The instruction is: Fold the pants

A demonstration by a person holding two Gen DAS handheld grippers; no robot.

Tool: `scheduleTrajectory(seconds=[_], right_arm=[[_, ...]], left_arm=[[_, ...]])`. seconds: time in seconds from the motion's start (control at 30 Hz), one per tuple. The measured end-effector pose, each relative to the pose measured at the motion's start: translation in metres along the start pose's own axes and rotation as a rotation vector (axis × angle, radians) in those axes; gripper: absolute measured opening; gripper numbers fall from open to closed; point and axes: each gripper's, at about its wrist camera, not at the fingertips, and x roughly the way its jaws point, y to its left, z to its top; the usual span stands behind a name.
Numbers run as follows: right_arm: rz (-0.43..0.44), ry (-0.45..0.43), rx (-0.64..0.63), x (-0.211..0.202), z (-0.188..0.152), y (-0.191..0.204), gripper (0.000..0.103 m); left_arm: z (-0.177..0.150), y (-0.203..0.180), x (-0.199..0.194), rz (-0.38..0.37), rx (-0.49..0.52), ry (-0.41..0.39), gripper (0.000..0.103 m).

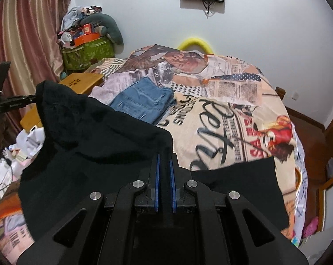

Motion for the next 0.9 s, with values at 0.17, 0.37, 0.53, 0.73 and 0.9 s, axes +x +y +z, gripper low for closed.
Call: scheduleTrajectory(seconds=[0.17,0.37,0.53,0.73,0.9], right_arm=[[0.019,0.007,0.021,-0.019,-0.025,0.012,0.007],[0.044,0.036,0.037,-0.033,-0.058,0.026,0.007],[0.075,0.088,0.058,-0.033,-0.083,0.033,0.007],[0.091,0.131,0.091,-0.035,-0.106,0.04,0.007],[0.099,0.154,0.134,-0.04,-0.113,0.038,0.011]], left_arm=[[-0.028,0.004,-0.022,0.0,0.0,0.007,0.011],[-0.064,0.012,-0.04,0.032,-0.01,0.033,0.006],[-0.095,0.025,-0.045,0.023,-0.043,0.084,0.006],[-0.127,0.031,-0.037,0.021,-0.045,0.167,0.006],[-0.132,0.023,-0.036,0.03,-0.017,0.189,0.009]])
